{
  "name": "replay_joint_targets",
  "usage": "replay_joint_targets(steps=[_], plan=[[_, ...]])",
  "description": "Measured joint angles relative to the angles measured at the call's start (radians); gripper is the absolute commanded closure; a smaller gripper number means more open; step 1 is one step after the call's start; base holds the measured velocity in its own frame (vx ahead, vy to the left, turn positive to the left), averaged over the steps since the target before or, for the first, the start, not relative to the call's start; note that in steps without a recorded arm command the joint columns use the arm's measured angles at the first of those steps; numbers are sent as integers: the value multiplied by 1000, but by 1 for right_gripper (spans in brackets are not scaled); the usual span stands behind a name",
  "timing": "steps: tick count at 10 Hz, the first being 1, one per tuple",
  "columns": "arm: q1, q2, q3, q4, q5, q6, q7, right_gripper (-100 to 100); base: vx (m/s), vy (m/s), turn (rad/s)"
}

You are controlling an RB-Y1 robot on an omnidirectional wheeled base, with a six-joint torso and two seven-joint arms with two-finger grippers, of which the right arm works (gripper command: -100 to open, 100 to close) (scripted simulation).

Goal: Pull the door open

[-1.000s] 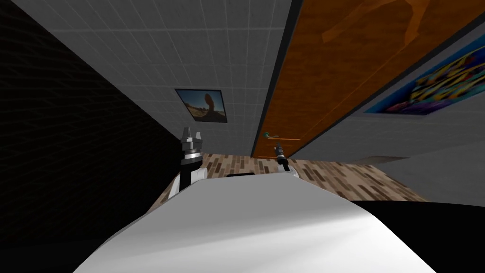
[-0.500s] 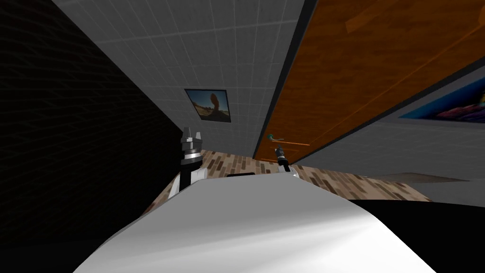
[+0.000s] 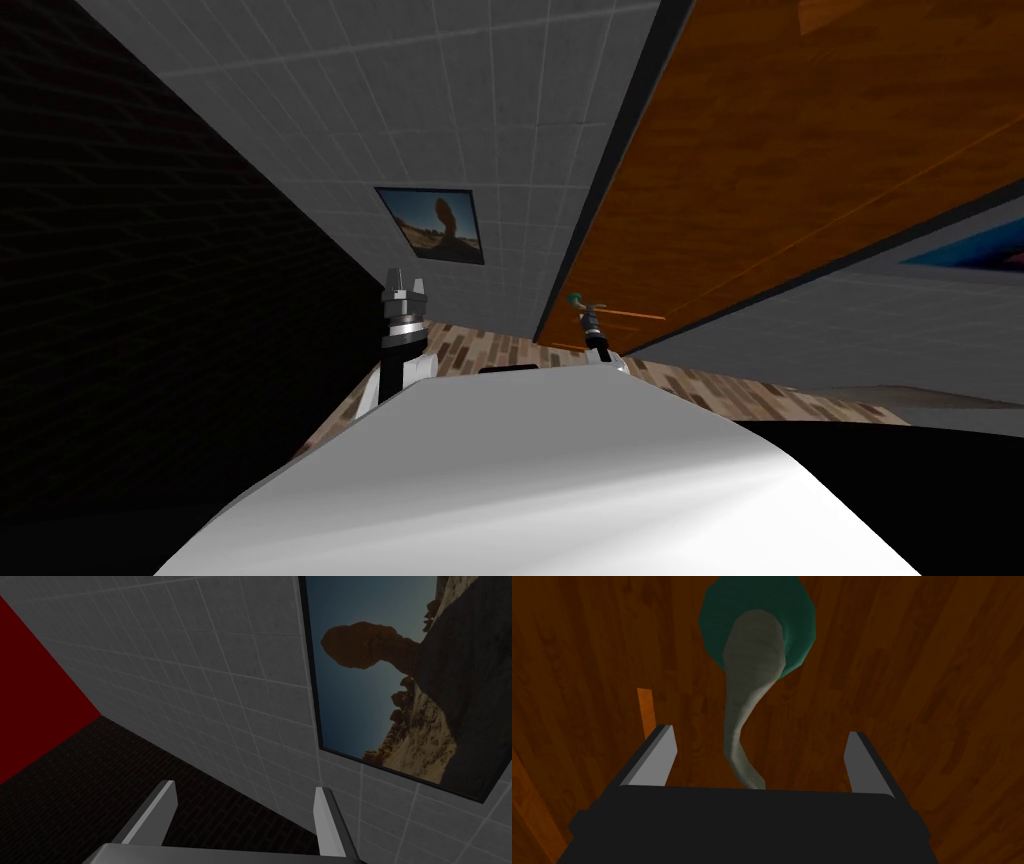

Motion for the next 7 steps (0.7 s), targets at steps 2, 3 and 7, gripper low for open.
replay_joint_targets(steps=[2,3,7], plan=[[-5,4,-4,7,-3,-1,9,-100,150,-50,15],[-6,4,-4,7,-3,-1,9,100,-13,3,-4],[-4,4,-4,9,-4,1,7,100,-22,5,-2]])
